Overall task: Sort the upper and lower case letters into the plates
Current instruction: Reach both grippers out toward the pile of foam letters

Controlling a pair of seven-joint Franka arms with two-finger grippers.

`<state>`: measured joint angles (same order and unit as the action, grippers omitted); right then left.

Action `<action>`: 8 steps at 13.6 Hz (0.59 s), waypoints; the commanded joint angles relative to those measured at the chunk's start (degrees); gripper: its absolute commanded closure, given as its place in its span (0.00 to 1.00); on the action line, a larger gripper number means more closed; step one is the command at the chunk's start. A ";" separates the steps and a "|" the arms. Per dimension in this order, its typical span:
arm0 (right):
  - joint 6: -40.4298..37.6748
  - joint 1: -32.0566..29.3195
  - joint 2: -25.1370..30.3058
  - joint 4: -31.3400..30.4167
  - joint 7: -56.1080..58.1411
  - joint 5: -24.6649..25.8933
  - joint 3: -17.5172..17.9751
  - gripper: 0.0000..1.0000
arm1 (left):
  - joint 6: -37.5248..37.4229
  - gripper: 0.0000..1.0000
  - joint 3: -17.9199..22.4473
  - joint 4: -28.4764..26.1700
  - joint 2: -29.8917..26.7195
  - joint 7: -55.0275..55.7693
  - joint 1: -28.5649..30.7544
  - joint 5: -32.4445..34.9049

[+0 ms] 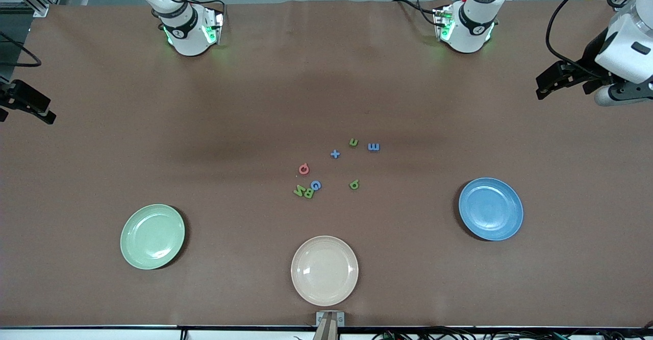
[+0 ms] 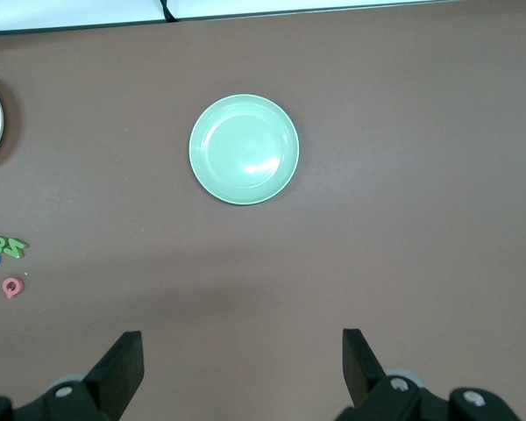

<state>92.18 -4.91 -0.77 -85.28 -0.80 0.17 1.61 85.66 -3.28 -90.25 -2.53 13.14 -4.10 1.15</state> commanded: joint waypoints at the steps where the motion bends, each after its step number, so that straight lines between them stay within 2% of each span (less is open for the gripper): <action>1: -0.51 -0.98 -0.37 0.73 0.01 -0.25 0.68 0.00 | -0.41 0.00 -0.41 0.78 0.24 -0.66 0.32 -0.62; 5: -0.51 -0.98 -0.37 0.73 0.01 -0.25 0.68 0.00 | 0.21 0.00 -0.33 1.57 0.51 -0.84 0.67 -0.44; 8: -0.51 -0.98 -0.37 0.73 0.01 -0.34 0.68 0.00 | 2.14 0.00 -0.41 0.87 3.57 -0.84 0.06 -0.97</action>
<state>92.18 -4.91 -0.78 -85.28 -0.80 0.17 1.60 86.62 -3.36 -90.10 -1.69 13.13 -3.94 0.97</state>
